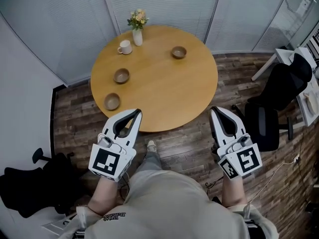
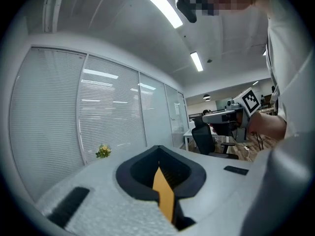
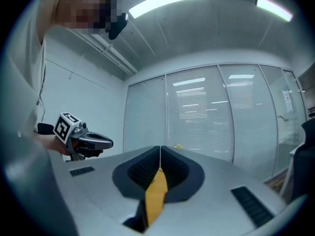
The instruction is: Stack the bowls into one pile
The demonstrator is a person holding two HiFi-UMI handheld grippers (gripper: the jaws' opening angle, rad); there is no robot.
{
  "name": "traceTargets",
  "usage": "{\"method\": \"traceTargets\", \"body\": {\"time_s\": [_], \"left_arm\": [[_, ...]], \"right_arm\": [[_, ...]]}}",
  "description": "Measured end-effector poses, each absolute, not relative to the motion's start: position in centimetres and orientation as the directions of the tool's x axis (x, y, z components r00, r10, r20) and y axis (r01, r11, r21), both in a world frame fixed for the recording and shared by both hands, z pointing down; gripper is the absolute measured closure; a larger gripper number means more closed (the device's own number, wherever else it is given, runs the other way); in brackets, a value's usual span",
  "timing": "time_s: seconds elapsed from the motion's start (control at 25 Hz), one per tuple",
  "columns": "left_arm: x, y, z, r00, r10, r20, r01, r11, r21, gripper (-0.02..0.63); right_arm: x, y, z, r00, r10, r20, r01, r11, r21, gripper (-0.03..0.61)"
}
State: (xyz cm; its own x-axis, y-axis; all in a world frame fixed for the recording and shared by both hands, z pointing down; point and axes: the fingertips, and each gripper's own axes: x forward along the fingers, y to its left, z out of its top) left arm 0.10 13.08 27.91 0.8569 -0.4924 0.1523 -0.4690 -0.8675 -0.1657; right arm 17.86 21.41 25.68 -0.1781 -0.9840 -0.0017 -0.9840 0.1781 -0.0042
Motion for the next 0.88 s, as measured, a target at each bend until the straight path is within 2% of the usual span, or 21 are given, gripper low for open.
{"method": "traceTargets", "body": {"time_s": [0.88], "left_arm": [[-0.1,-5.2,28.5,0.906,-0.392,0.161,-0.377,-0.918,-0.121,0.592]], "right_arm": [[16.1,2.0,25.4,-0.140,-0.989,0.057,-0.989,0.142,0.035,0.548]]}}
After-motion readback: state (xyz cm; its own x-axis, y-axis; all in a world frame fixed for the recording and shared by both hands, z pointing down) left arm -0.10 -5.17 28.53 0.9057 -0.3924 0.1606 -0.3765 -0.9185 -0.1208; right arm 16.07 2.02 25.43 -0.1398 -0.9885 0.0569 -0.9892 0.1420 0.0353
